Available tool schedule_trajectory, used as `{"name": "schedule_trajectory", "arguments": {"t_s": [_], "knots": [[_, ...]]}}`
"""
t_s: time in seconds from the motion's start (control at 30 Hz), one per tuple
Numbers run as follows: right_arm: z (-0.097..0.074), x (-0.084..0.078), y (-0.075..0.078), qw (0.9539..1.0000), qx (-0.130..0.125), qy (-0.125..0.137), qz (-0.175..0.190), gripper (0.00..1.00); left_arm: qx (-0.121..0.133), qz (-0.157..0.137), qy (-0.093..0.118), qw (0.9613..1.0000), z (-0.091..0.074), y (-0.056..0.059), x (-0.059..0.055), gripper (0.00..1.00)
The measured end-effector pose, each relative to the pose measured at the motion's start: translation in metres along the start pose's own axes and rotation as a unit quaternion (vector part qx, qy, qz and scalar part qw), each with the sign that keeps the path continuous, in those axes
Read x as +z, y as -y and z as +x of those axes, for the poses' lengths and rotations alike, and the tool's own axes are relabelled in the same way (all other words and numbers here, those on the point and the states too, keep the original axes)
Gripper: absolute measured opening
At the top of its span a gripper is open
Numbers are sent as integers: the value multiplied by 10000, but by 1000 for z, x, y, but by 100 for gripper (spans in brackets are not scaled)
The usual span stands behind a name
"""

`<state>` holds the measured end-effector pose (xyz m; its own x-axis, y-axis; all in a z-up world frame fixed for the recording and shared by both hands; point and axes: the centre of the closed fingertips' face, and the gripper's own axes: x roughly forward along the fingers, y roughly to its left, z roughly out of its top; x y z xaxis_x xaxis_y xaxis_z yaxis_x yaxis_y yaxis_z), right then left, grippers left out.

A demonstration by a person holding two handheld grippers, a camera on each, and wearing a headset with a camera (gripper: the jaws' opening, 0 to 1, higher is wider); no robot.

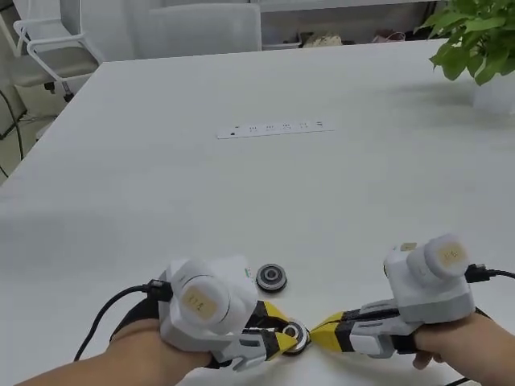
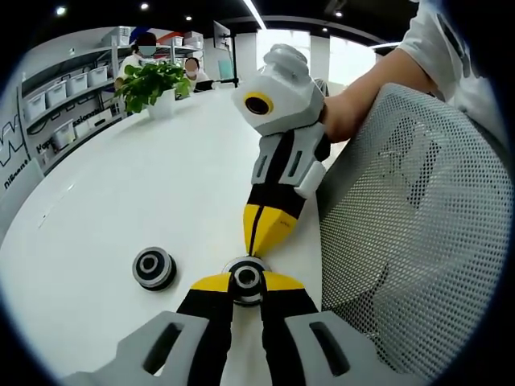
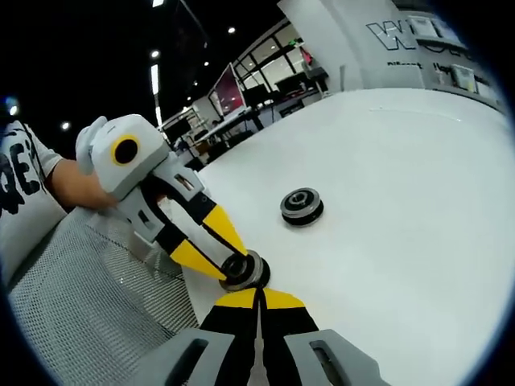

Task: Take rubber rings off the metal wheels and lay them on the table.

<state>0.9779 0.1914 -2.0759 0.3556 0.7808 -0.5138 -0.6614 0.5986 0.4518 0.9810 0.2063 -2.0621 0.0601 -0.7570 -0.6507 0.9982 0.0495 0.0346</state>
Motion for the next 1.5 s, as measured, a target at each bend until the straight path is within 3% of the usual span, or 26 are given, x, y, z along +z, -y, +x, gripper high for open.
{"name": "schedule_trajectory", "arguments": {"t_s": [0.17,0.6,1.5], "knots": [[-3,9,-2,9966,216,353,708,0,7,5,-8,10000,0,0,0,7],[-2,13,-9,9941,413,454,897,0,36,9,-49,10000,1,-1,0,7],[1,20,-21,9919,739,564,868,0,-30,21,-44,10000,2,1,1,7]]}}
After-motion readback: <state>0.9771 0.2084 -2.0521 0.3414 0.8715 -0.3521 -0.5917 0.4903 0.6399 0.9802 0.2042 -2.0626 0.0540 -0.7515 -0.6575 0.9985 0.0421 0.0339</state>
